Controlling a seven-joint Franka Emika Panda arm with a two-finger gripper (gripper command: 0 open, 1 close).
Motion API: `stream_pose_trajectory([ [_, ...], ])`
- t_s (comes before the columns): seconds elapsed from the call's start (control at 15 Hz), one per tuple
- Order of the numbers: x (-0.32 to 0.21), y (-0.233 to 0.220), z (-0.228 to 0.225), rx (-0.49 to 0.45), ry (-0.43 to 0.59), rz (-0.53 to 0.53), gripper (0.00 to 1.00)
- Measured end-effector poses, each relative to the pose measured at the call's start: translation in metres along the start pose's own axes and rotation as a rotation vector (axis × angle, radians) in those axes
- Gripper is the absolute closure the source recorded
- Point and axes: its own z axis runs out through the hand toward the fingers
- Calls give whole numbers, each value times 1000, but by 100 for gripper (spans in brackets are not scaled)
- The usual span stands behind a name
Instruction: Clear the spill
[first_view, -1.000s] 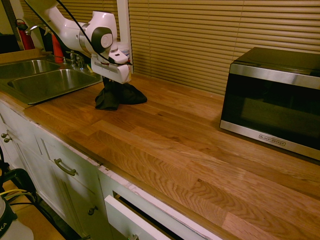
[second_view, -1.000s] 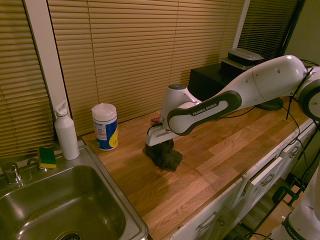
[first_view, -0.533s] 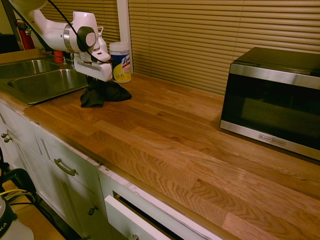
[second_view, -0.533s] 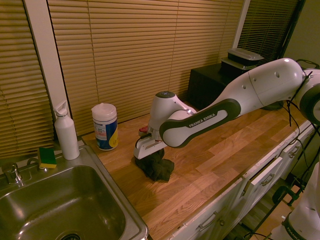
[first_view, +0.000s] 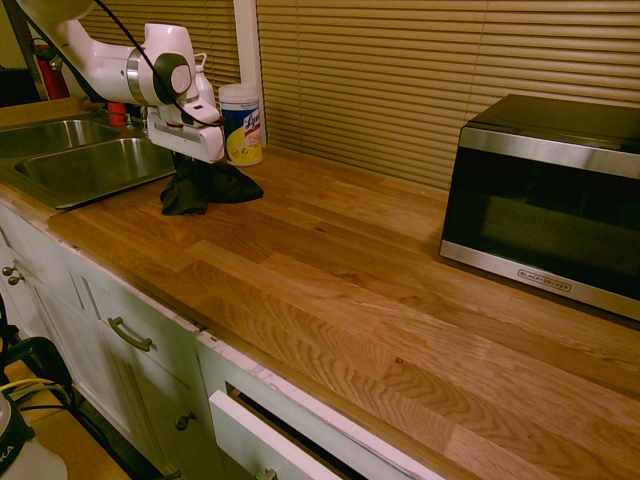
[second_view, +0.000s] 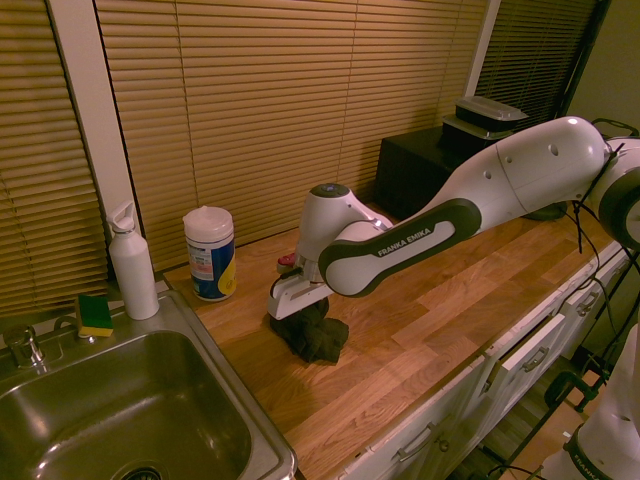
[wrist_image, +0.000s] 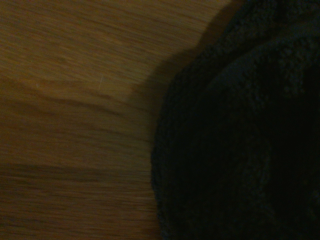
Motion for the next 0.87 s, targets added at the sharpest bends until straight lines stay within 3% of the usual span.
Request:
stream_pose_trajectory([
  [0.33, -9, -2, -13, 9, 3, 20, 0],
  [0.87, -31, 8, -96, 59, 69, 62, 0],
])
